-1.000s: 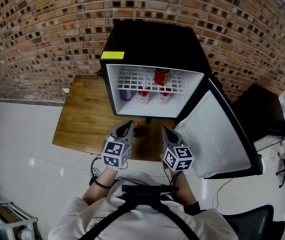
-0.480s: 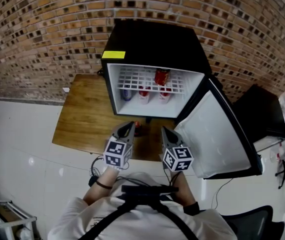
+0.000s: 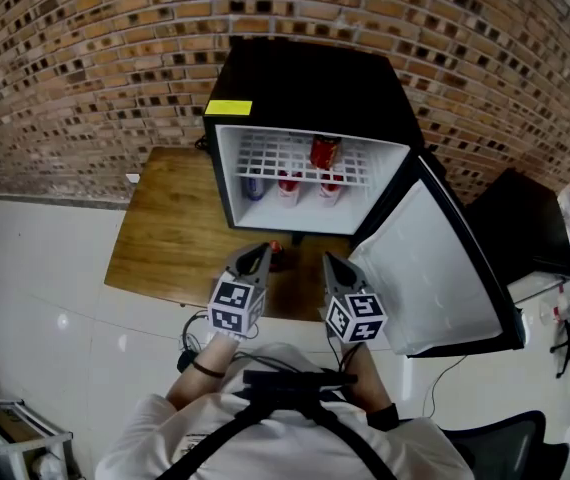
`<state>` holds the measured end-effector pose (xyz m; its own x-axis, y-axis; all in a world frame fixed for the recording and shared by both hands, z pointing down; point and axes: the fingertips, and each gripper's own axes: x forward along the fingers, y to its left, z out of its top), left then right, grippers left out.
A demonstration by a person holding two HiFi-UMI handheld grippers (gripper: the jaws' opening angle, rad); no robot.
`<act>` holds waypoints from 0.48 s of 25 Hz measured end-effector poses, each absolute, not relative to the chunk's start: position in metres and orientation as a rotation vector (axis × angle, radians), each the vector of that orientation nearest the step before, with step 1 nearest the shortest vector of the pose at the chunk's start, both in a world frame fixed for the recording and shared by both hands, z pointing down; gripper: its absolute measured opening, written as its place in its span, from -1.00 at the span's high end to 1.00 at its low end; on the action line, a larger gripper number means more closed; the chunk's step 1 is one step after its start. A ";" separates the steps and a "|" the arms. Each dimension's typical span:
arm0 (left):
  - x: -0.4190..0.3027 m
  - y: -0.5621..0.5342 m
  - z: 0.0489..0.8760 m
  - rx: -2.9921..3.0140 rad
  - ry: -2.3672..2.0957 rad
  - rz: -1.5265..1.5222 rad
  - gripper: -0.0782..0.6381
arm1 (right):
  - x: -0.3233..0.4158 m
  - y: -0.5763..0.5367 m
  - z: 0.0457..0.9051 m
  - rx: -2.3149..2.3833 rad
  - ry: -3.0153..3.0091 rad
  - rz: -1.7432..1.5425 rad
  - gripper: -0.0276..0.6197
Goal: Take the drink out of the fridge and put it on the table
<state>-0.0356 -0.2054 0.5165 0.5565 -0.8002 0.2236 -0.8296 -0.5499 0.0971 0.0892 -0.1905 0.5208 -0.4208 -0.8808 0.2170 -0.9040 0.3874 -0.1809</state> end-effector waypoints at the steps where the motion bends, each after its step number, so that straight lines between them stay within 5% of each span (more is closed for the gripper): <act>1: -0.036 -0.205 0.517 2.599 -1.377 0.226 0.78 | 0.089 -0.190 0.521 1.641 -2.545 0.417 0.88; 12: -0.037 -0.206 0.516 2.594 -1.385 0.208 0.78 | 0.088 -0.188 0.519 1.642 -2.546 0.413 0.88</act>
<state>-0.0374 -0.2056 0.5156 0.5527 -0.8056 0.2134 -0.8328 -0.5438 0.1038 0.0882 -0.1884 0.5185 -0.4203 -0.8816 0.2147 -0.9043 0.3875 -0.1793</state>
